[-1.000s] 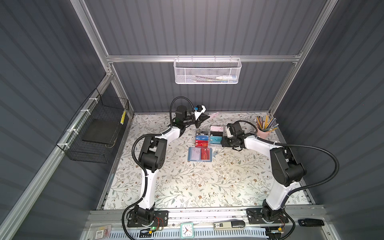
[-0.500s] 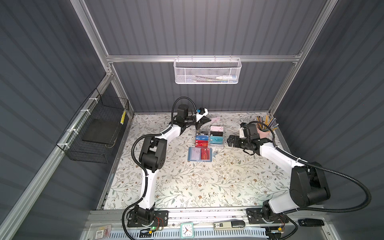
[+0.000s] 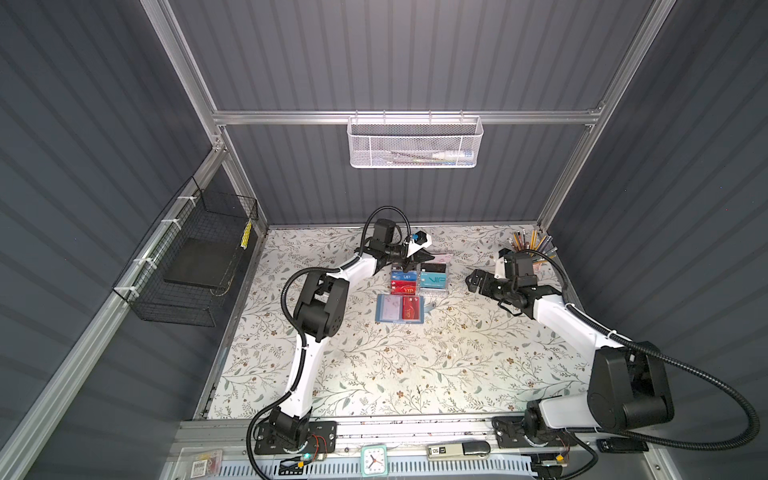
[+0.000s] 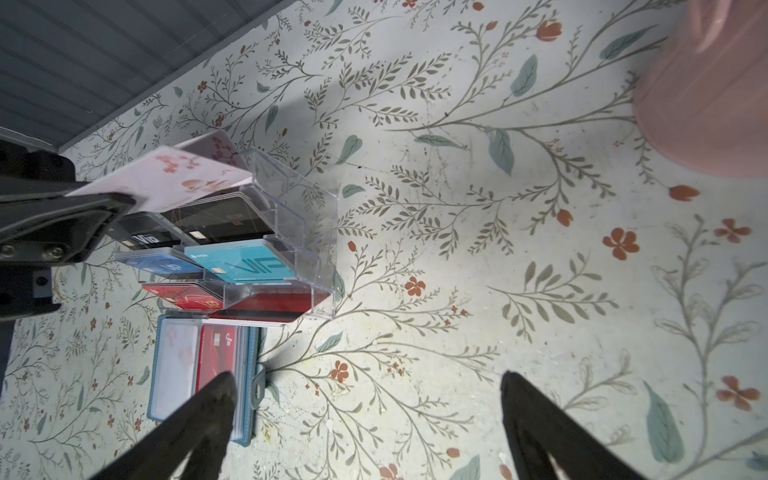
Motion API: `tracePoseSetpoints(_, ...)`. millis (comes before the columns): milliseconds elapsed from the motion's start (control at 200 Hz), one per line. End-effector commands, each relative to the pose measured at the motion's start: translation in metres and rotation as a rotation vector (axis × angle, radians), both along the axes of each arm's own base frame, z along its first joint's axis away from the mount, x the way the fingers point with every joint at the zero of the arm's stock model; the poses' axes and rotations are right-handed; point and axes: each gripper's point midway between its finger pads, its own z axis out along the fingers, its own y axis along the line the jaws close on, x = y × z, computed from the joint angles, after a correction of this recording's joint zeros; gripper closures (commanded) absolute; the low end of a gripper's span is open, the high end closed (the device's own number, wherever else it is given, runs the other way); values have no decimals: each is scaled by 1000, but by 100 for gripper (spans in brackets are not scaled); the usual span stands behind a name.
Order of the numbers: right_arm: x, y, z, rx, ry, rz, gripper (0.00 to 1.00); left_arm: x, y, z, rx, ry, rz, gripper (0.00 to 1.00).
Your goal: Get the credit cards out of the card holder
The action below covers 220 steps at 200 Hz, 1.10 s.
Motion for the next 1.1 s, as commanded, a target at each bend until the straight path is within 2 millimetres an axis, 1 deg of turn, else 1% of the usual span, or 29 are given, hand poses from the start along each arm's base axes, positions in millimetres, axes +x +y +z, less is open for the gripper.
tracePoseSetpoints(0, 0, 5, 3, 32, -9, 14, 1, 4, -2, 3, 8, -30, -10, 100)
tracePoseSetpoints(325, -1, 5, 5, 37, -19, 18, 1, 15, -5, -6, 27, -44, 2, 100)
tracePoseSetpoints(610, 0, 6, 6, 49, -23, 21, 1, 17, -2, -10, 40, -52, 6, 100)
tracePoseSetpoints(710, -1, 6, 4, 51, -19, 21, 1, 17, -1, -9, 41, -58, 12, 100)
tracePoseSetpoints(865, -1, 7, 7, 53, -28, 22, 1, 20, 5, -10, 52, -64, 30, 100)
tracePoseSetpoints(1096, -2, 9, 5, 66, -20, 30, 1, 20, 11, -7, 57, -73, 46, 100)
